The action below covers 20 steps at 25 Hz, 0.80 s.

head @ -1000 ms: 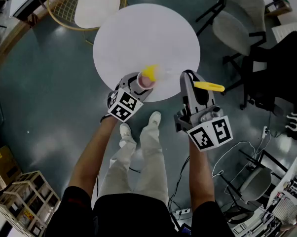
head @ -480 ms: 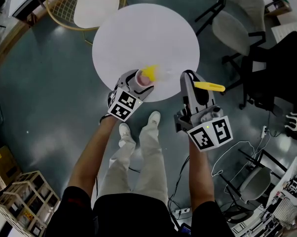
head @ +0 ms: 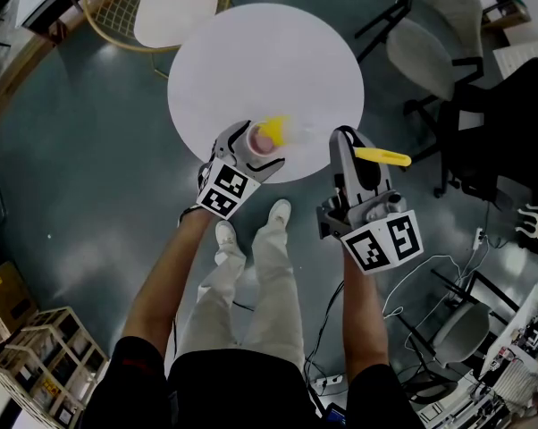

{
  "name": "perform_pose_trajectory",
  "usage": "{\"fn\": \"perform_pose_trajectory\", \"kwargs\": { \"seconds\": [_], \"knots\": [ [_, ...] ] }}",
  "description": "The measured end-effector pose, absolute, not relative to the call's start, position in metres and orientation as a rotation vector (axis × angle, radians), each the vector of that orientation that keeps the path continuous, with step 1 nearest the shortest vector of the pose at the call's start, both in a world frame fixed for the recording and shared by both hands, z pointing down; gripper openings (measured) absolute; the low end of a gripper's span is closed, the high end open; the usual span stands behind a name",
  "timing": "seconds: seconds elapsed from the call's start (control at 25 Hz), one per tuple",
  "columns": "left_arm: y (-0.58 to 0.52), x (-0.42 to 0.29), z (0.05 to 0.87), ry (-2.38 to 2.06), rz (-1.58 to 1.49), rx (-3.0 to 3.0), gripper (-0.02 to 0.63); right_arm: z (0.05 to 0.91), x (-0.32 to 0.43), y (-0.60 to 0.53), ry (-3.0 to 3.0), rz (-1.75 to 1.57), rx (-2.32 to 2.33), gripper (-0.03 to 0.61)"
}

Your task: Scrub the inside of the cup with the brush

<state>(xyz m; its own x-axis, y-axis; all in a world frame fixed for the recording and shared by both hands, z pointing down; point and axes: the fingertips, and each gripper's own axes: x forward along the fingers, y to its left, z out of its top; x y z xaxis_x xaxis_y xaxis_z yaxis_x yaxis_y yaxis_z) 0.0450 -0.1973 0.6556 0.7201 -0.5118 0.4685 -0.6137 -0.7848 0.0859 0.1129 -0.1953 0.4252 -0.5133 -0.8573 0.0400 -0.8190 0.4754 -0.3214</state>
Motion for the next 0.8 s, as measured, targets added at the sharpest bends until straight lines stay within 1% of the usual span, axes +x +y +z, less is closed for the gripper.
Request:
{"fn": "perform_pose_trajectory", "kwargs": {
  "seconds": [0.8],
  "knots": [
    [-0.196, 0.034, 0.618, -0.883, 0.566, 2.685, 0.454, 0.404, 0.115, -0.195, 2.566, -0.456, -1.503, 0.046]
  ]
}}
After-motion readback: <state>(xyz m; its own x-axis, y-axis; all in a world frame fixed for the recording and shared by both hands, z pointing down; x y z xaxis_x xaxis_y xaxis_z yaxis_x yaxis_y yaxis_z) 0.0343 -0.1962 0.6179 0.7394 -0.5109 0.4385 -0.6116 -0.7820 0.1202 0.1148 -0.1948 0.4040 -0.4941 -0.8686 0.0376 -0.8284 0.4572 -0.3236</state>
